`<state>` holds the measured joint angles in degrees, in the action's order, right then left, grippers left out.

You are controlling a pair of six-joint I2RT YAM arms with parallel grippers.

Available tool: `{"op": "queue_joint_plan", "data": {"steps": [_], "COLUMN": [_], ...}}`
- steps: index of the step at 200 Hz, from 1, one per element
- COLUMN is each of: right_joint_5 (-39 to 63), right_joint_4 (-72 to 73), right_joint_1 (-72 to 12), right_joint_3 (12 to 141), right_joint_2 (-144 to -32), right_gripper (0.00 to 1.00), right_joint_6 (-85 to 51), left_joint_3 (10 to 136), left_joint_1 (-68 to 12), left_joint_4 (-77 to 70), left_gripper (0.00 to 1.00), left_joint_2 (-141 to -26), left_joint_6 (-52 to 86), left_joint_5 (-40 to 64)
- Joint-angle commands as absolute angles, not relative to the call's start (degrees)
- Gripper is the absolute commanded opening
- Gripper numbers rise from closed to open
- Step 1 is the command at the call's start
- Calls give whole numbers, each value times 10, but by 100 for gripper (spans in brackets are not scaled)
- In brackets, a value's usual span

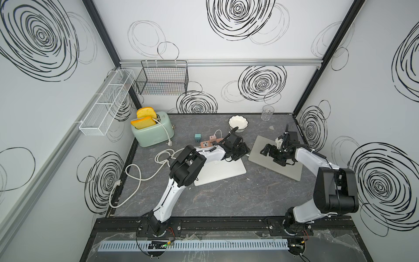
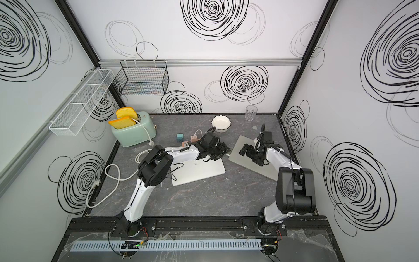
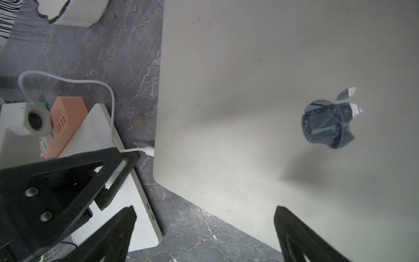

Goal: Unplug the laptop charger
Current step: Remove the charging cable from the laptop.

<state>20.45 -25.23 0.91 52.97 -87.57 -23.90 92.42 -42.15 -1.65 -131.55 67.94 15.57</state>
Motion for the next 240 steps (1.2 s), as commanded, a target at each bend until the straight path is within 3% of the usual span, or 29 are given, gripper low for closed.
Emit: {"op": "queue_joint_plan", "data": {"steps": [1, 30, 125, 216, 240], "right_joint_5": [199, 208, 202, 204, 201], "right_joint_4": [-255, -253, -243, -232, -225], "right_joint_1": [4, -3, -14, -22, -22], "right_joint_3": [524, 528, 518, 517, 511], "right_joint_2": [-867, -866, -862, -871, -875], "right_gripper": [99, 99, 99, 99, 99], "right_joint_6": [-244, -243, -246, -252, -251], "left_joint_3": [911, 905, 910, 910, 908], "left_joint_1": [-413, -415, -418, -416, -416], "left_joint_4": [-22, -42, -61, -87, -92], "left_gripper": [68, 66, 43, 32, 24], "left_joint_2": [-1341, -1351, -1361, -1383, -1387], "left_joint_6": [722, 738, 740, 725, 717], "left_joint_5": [123, 122, 121, 120, 121]}}
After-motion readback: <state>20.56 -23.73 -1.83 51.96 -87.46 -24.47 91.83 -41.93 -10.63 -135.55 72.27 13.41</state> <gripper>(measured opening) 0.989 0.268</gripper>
